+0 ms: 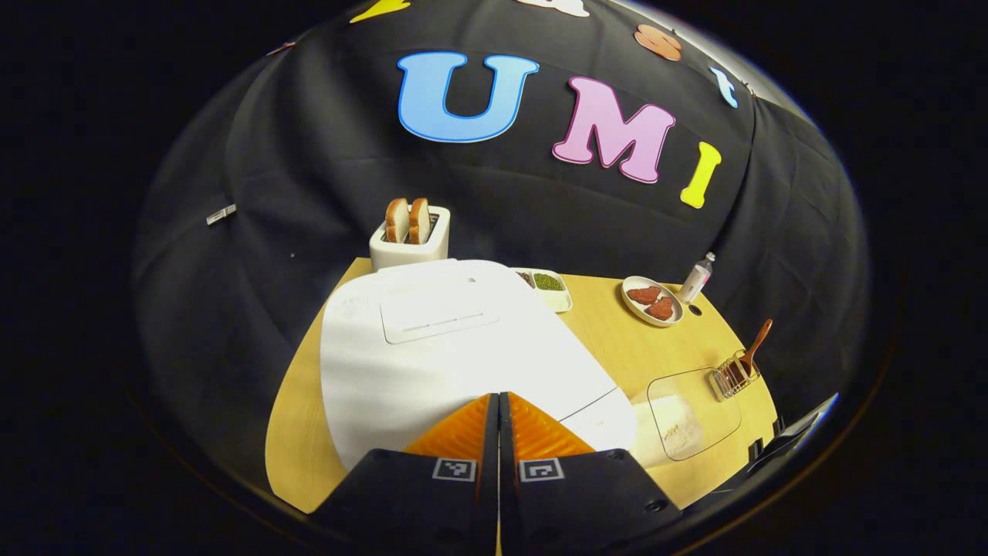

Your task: Close the left gripper, press the button to open the rice cooker; take a wooden spoon from the chopstick holder with the right hand, scoop a spoonful of rice and pour it into the rice cooker, then put the wooden spoon back into the chopstick holder.

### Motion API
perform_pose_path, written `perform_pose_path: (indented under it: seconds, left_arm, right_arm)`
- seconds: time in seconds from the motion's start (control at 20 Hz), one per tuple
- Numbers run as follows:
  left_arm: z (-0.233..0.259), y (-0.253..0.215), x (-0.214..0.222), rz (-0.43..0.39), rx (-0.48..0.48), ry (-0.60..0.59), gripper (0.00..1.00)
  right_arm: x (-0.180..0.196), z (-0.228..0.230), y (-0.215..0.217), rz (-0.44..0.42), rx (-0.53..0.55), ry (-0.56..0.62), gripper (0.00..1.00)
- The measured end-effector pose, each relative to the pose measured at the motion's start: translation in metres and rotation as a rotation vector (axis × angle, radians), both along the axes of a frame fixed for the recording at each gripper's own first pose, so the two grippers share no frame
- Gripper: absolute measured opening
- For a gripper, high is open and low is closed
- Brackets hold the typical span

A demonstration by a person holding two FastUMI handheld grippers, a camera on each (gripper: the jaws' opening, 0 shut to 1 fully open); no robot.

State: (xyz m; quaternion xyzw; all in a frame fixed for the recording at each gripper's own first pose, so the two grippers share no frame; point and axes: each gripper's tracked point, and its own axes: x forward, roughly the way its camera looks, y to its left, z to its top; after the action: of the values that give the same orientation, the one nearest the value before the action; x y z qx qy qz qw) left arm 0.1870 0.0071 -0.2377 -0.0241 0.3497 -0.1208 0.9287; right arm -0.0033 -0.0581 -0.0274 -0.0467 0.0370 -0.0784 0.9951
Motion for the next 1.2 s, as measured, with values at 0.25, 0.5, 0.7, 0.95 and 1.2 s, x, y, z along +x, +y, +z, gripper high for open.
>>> perform_pose_path:
  seconds: [0.25,0.5,0.7,0.95,1.2]
  left_arm:
    - [-0.011,0.001,-0.004,0.019,-0.001,0.068,0.07]
    - [0.017,0.001,0.008,0.034,0.021,-0.042,0.07]
    - [0.098,0.01,0.022,0.075,0.066,-0.318,0.07]
    - [0.166,0.0,-0.005,0.054,0.102,-0.514,0.54]
    - [0.199,-0.002,-0.054,0.079,0.098,-0.617,0.96]
  right_arm:
    - [-0.002,-0.002,-0.003,-0.004,-0.005,0.008,0.97]
    - [-0.003,-0.003,-0.002,0.004,-0.001,0.013,0.97]
    - [-0.008,0.004,-0.006,0.011,-0.021,0.001,0.97]
    - [-0.009,0.007,-0.003,0.03,-0.017,-0.012,0.97]
    - [-0.017,-0.01,-0.003,0.05,-0.014,0.018,0.97]
